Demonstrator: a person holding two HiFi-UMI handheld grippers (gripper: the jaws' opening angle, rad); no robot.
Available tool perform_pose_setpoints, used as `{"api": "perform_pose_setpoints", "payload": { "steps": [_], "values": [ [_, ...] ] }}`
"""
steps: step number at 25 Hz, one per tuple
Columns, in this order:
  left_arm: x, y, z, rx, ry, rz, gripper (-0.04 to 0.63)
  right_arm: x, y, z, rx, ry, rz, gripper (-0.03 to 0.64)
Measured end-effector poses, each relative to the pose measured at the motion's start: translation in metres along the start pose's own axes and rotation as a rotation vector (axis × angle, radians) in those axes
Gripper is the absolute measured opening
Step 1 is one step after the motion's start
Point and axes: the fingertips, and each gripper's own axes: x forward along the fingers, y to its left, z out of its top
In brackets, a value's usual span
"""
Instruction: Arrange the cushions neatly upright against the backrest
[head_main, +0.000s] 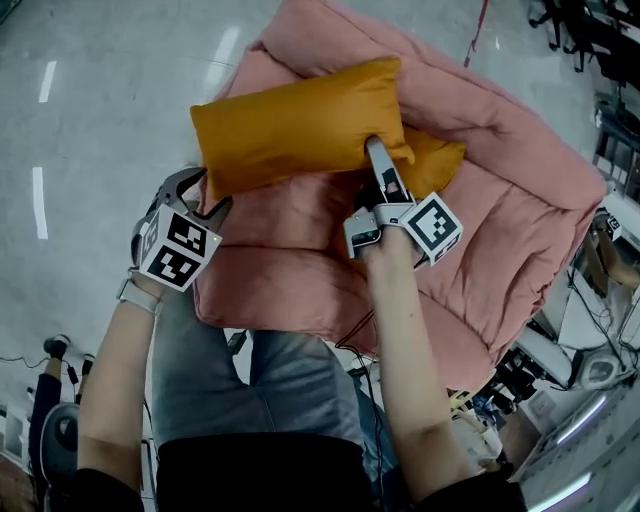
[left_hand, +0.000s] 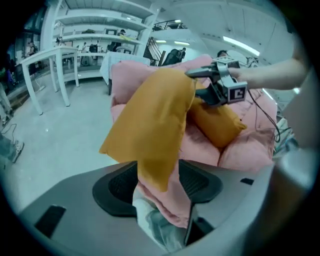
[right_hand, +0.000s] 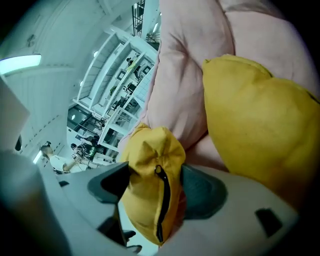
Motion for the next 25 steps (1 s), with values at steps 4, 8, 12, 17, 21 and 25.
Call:
{"api": "perform_pose_setpoints", "payload": {
  "steps": [4, 8, 12, 17, 21, 25],
  "values": [
    [0.02, -0.004, -0.036, -0.021, 0.095, -0.068, 0.281, 0.005, -0.006, 0.0, 0.024, -0.02, -0.023, 0.328],
    [0.042, -0.01, -0.056, -0.008, 0.152, -0.084, 0.293, 0.006, -0.017, -0.007, 0.06, -0.043, -0.045, 0.315],
    [0.055, -0.01, -0.051, 0.021, 0.173, -0.076, 0.293, 0.0, -0.015, -0.002, 0.053, -0.061, -0.037, 0.313],
    [0.058, -0.009, -0.041, 0.006, 0.14, -0.059, 0.233, -0.006, -0.014, 0.001, 0.039, -0.064, -0.023, 0.277],
    [0.057, -0.009, -0.04, 0.043, 0.136, -0.059, 0.17, -0.006, -0.011, -0.001, 0.015, -0.069, -0.006, 0.242],
    [0.04, -0.017, -0.029, 0.057, 0.146, -0.071, 0.116, -0.019, 0.005, 0.004, 0.006, -0.091, 0.013, 0.198]
  ]
}}
